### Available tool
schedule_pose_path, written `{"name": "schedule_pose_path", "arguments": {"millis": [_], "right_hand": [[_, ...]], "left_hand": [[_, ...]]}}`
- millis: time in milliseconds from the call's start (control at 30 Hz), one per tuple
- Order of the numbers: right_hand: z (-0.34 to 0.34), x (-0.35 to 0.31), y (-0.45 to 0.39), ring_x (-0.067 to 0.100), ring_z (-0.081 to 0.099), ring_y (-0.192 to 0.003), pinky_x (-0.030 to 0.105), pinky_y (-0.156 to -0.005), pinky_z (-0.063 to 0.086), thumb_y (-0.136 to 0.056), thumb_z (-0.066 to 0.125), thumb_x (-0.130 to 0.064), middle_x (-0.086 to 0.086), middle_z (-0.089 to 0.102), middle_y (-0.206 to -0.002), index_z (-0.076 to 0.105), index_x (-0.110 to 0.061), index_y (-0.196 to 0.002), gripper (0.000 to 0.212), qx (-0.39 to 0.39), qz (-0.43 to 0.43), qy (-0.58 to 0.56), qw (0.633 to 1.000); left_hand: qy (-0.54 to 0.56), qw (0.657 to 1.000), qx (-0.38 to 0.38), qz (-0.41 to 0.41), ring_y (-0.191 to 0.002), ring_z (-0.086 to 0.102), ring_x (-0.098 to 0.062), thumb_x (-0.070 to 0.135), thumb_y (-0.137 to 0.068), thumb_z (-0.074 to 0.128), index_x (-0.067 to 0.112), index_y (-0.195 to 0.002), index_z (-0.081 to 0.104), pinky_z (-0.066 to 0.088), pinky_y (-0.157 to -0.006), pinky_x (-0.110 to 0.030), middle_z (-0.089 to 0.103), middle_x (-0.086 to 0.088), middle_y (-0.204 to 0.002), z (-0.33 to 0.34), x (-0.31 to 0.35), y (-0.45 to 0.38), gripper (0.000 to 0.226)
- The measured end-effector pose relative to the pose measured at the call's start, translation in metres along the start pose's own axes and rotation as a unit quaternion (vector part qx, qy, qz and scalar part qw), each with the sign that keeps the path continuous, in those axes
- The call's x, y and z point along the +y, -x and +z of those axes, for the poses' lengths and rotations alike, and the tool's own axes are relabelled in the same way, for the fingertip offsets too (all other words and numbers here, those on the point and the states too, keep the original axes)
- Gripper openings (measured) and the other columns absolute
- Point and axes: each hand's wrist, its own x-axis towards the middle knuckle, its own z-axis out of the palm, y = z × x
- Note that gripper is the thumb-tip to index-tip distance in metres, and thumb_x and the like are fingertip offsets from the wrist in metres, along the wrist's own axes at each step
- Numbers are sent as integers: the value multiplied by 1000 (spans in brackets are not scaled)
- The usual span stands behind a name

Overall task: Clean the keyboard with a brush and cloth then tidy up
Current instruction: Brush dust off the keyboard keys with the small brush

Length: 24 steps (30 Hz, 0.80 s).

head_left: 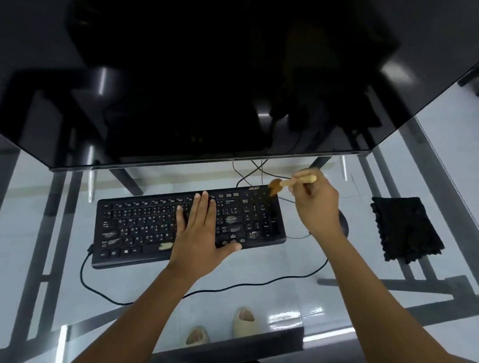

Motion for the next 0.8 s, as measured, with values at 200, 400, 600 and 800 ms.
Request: {"name": "schedule_pose_path", "arguments": {"millis": [200,400,600,800], "right_hand": [[3,-2,5,1,64,-63,14,-62,49,-93,56,-12,-7,67,-71,62,-12,-88,8,-97,-24,64,993],[0,1,10,17,69,-64,28,-64,57,-94,58,-15,8,70,-74,63,-7,-91,9,-139,33,10,990],[-11,5,11,19,68,-66,27,-61,56,-93,56,-16,6,70,-73,62,-11,-89,9,-95,23,38,994],[-12,3,16,3,62,-61,5,-55,42,-94,55,-15,-6,65,-68,59,-11,-89,7,-24,-28,79,996]], "left_hand": [[-7,1000,-7,0,-144,-27,-15,86,-72,34,10,-153,-2,-20,-114,-47,-16,-4,-161,-1,2,1,117],[-15,1000,-7,1,-145,-24,-16,82,-75,36,10,-153,-3,-19,-115,-45,-14,-4,-161,-3,1,5,113],[-17,1000,-8,4,-145,-23,-17,81,-77,37,10,-153,-3,-14,-117,-46,-15,-4,-161,-4,0,5,112],[-13,1000,-9,9,-145,-22,-17,78,-79,39,10,-153,-4,-14,-118,-45,-16,-4,-161,-5,-1,6,109]]}}
